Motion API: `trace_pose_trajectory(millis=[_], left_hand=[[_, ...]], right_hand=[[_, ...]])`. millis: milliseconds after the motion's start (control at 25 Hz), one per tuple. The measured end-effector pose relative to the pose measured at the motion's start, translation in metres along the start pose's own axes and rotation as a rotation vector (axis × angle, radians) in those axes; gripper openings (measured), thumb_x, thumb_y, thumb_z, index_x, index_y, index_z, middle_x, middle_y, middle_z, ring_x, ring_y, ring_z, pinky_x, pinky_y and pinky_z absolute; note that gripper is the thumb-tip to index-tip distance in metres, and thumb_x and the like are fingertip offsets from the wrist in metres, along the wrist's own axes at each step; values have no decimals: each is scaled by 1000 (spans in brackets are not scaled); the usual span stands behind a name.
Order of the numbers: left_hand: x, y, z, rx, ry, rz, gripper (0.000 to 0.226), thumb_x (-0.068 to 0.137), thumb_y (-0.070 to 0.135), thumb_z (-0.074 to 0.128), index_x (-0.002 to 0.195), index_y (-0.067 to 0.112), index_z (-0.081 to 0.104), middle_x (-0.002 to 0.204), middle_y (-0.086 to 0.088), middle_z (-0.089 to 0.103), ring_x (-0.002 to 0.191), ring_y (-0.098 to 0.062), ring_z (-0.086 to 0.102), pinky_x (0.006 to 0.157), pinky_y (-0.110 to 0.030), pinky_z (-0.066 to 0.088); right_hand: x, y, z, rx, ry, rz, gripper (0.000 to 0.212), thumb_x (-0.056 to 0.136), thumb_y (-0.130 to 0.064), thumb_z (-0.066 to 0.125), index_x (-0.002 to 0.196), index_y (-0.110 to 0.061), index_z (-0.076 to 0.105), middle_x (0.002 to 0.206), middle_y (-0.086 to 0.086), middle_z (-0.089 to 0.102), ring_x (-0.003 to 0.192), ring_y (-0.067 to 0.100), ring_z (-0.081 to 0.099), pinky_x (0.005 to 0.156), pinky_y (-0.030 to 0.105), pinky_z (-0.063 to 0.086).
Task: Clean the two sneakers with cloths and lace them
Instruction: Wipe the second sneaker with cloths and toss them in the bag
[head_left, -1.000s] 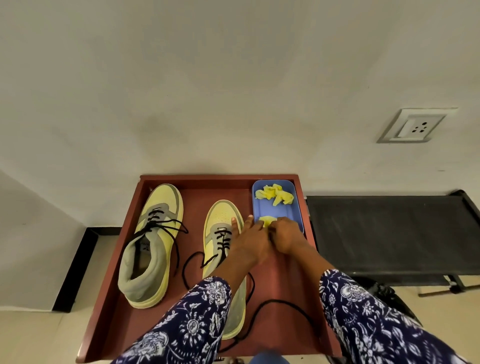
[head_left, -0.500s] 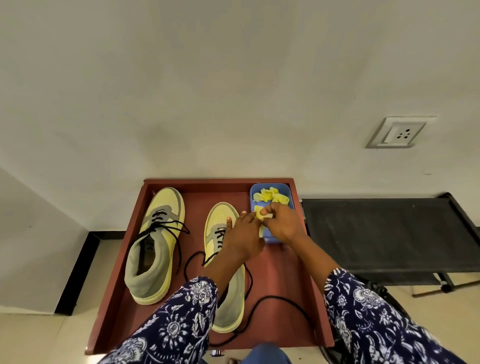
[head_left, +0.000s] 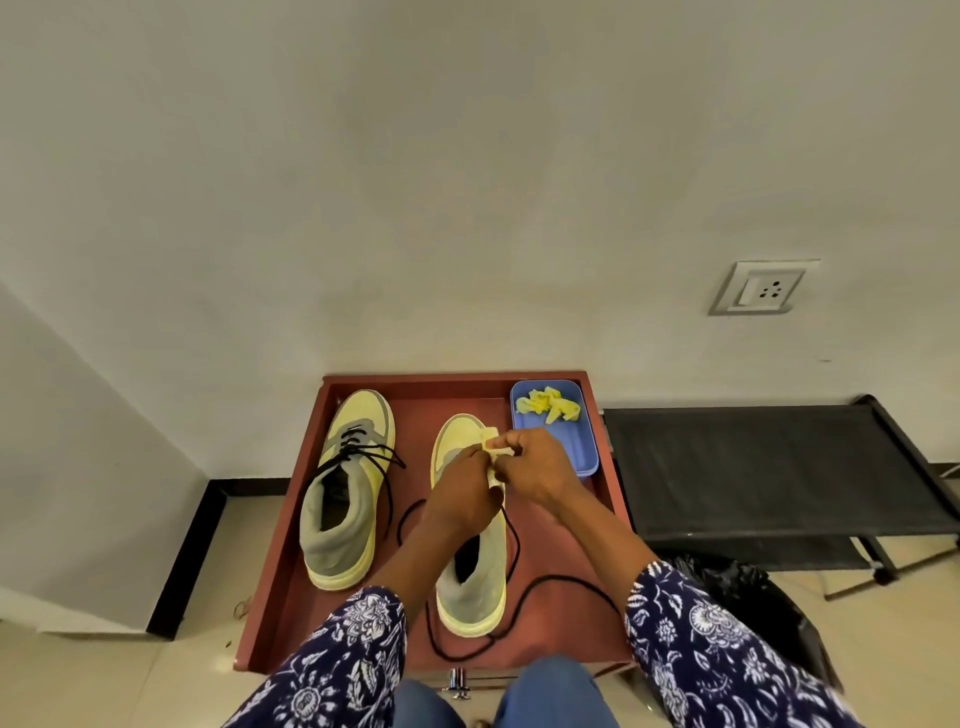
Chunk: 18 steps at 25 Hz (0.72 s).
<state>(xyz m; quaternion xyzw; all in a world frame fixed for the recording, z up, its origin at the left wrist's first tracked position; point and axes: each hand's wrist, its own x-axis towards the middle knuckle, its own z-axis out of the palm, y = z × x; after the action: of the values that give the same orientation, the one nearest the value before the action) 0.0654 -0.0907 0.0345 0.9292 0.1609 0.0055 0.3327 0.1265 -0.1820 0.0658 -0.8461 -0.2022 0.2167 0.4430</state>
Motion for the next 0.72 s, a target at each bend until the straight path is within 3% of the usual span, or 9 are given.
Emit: trace_pose_trajectory(millis=[160, 280, 400, 480, 600, 720], left_hand=[[-23, 4, -9, -63, 3, -99, 18, 82, -2, 46, 95, 0, 58, 105, -19, 63, 98, -32, 58, 68, -24, 34], [-39, -1, -12, -152, 30, -208, 19, 85, 3, 46, 93, -2, 63, 99, -17, 66, 93, -31, 60, 70, -29, 40], [-51, -7, -11, -500, 101, -377, 14, 78, 12, 55, 85, 8, 67, 86, -10, 67, 82, -27, 61, 80, -38, 49], [-57, -8, -9, -724, 83, -423, 4, 75, 10, 58, 78, 11, 61, 74, -11, 61, 66, -24, 55, 73, -44, 50], [-67, -5, -6, -845, -17, -402, 10, 87, 1, 52, 82, 9, 57, 66, -7, 55, 54, -15, 47, 56, -29, 42], [-73, -8, -4, -856, -56, -365, 9, 89, 2, 53, 90, 6, 60, 69, -2, 59, 57, -10, 52, 55, -21, 45]], right_hand=[[-20, -2, 10, -14, 5, -41, 24, 83, -4, 60, 103, -7, 71, 99, 7, 71, 88, 16, 63, 77, 23, 48], [-32, 6, 18, 94, -17, 36, 23, 81, -2, 60, 99, -10, 71, 89, 6, 67, 76, 12, 57, 77, 28, 48], [-46, 17, 25, 313, -5, 148, 17, 82, -1, 58, 82, -15, 66, 77, 5, 60, 69, 16, 53, 68, 32, 45], [-57, 23, 31, 478, -43, 218, 16, 85, 0, 55, 79, -13, 63, 75, 5, 61, 72, 17, 54, 65, 29, 45], [-72, 30, 40, 630, -83, 260, 9, 87, 1, 53, 85, -4, 60, 77, 10, 63, 68, 17, 60, 63, 26, 49], [-76, 37, 46, 579, -21, 251, 9, 87, 1, 54, 87, -3, 62, 80, 16, 63, 69, 21, 59, 61, 27, 49]])
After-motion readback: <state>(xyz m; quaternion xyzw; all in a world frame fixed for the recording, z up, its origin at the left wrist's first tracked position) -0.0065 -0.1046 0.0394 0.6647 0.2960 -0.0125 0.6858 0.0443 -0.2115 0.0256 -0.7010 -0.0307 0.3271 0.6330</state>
